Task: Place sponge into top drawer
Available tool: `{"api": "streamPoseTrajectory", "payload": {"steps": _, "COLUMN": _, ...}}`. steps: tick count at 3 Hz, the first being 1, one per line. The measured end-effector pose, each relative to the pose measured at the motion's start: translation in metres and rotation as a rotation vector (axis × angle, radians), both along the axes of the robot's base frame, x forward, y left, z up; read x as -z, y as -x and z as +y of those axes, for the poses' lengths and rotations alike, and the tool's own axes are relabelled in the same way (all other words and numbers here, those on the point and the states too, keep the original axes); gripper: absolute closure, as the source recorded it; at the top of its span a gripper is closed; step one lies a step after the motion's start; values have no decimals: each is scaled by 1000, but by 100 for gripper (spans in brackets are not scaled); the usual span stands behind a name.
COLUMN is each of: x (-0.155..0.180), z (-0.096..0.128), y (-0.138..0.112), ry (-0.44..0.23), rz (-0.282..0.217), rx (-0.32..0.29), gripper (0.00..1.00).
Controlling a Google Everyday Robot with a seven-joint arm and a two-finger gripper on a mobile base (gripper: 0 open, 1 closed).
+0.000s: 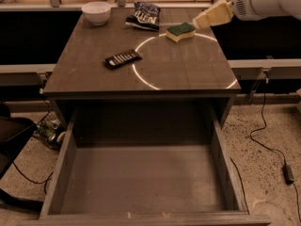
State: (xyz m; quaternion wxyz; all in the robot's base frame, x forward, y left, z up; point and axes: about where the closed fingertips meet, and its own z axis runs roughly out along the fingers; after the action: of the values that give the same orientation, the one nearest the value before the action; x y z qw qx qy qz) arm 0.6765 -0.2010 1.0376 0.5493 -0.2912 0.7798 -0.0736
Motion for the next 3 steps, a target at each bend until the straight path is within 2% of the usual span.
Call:
{"api": "streamPoseTrajectory", "payload": {"steps": 1, "x": 10, "z": 19, "y": -38, "ry": -83, "rz": -67, "rx": -5, "gripper": 0}}
{"api": "streamPoseTrajectory", "payload": {"steps": 2, "x": 32, "z": 35, "y": -84, "ry": -158, "rz": -96, "rx": -5, "gripper": 0}}
{"api": "streamPoseTrajectory", "payload": {"steps": 3, "x": 65, "z": 50, "y": -129, "ry": -230, "rz": -93, "rx": -26, "gripper": 0}}
